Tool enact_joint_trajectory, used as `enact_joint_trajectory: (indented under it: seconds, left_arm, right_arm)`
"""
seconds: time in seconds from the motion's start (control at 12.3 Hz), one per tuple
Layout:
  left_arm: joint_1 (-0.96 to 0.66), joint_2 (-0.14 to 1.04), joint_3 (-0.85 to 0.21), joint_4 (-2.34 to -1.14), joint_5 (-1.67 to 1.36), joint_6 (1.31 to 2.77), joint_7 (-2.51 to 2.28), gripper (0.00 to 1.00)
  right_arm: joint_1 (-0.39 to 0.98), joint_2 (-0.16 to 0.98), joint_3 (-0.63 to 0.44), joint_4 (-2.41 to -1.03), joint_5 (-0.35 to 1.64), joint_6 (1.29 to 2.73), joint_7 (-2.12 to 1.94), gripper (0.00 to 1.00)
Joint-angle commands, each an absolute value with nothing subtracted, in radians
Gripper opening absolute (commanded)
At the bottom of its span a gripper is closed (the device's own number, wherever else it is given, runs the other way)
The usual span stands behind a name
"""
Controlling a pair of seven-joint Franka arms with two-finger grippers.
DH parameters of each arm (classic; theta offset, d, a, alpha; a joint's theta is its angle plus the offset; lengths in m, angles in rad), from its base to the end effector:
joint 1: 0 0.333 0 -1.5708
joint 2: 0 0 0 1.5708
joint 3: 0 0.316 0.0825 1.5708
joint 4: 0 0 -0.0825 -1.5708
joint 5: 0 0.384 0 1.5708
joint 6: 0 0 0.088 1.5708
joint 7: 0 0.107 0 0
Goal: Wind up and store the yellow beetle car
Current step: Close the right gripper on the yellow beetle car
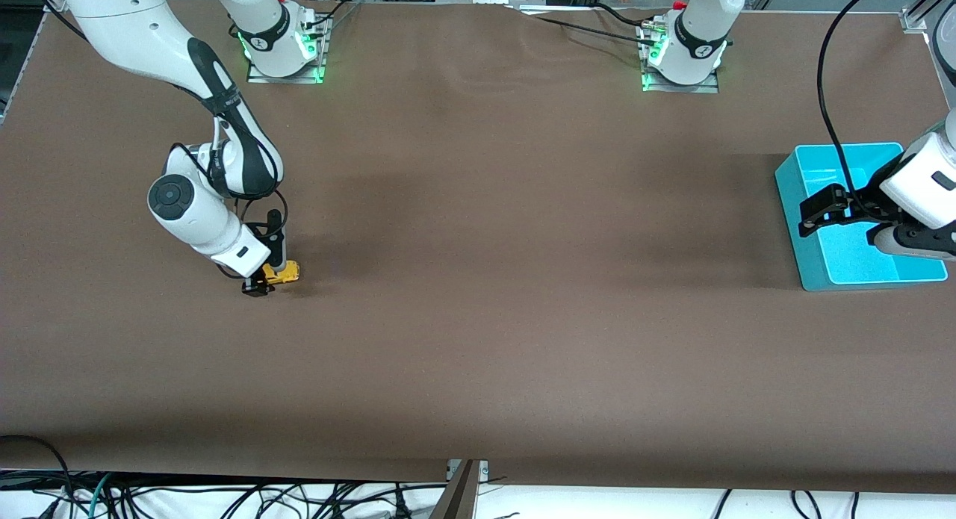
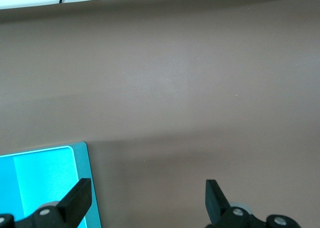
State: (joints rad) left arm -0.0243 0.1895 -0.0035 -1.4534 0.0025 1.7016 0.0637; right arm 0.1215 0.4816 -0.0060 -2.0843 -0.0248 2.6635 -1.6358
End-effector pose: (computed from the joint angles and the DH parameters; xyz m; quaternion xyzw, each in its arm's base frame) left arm 0.6234 -0.0169 0.5808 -0.9985 0.0458 -0.0293 0.0014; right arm 0.5917 0.0694 0.1997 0.6311 0.7741 0.0301 0.0391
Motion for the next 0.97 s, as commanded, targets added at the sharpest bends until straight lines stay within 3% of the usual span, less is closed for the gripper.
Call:
enact_joint_trajectory:
  seconds: [0.0,0.16,0.24,0.49,0.89]
  left_arm:
    - [-0.028,0.201,-0.005,-1.428,0.029,1.698,0.078,1.0]
    - [-0.028,0.201,-0.005,-1.428,0.029,1.698,0.078,1.0]
    - [-0.028,0.201,-0.005,-1.428,0.029,1.698,0.078,1.0]
    - [-0.029,0.201,-0.005,-1.428,0.029,1.698,0.078,1.0]
    - [-0.028,0.201,-0.005,-1.428,0.029,1.698,0.078,1.0]
  right_arm:
    - [0.117,0.474,-0.002,-2.1,-0.002,2.674,-1.619,0.49]
    - [0.117,0.476,-0.003,-2.1,0.003,2.671,-1.577,0.44]
    - [0.118,0.474,-0.002,-2.1,0.003,2.646,-1.539,0.37]
    - [0.127,0.474,-0.002,-2.1,0.002,2.622,-1.441,0.32]
    - [0.129,0.502,0.009,-2.1,0.002,2.632,-1.439,0.32]
